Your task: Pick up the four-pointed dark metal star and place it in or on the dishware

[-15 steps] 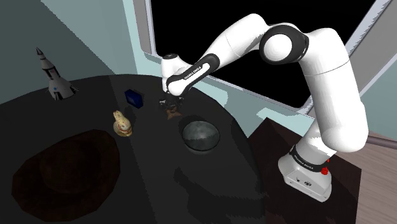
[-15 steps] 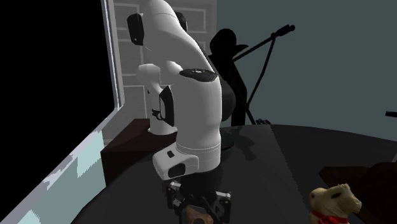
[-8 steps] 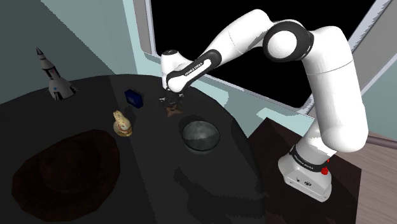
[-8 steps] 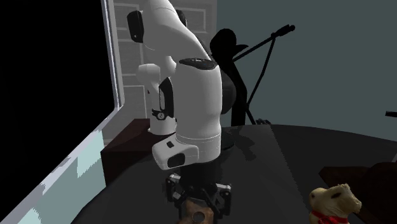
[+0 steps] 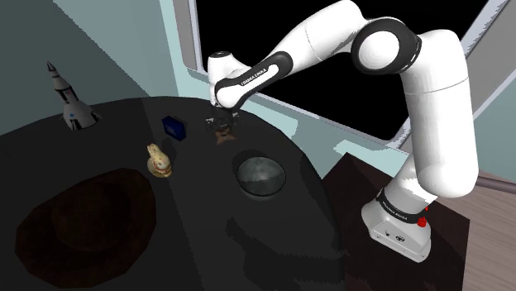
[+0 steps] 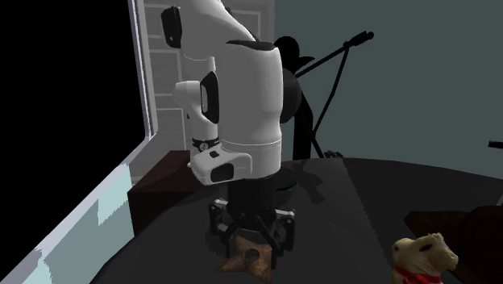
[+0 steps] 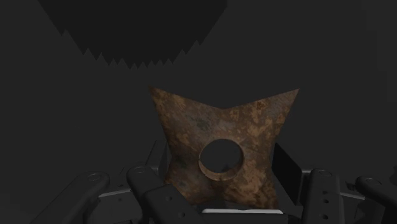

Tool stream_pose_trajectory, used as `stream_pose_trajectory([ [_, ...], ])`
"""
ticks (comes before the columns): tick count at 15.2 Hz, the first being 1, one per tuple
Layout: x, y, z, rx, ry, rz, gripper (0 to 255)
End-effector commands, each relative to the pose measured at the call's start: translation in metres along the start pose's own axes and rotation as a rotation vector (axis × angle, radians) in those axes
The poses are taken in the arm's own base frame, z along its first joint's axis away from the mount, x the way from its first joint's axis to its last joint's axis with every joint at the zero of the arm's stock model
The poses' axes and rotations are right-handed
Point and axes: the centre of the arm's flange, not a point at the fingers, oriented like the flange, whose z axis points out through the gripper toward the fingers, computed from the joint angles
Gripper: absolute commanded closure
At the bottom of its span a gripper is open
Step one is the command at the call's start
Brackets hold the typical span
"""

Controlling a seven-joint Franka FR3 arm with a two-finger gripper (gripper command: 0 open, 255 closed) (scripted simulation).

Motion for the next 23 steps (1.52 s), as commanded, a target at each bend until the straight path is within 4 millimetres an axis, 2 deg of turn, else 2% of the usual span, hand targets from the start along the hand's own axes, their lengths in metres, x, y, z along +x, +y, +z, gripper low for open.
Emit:
stream_pose_trajectory([
  [1,0.0,0.0,-0.011,0.0,0.0,0.0,255],
  [19,0.0,0.0,-0.106,0.0,0.0,0.0,255],
  [20,0.0,0.0,-0.107,0.0,0.0,0.0,255],
  [23,-0.039,0.005,-0.108,0.0,0.0,0.0,255],
])
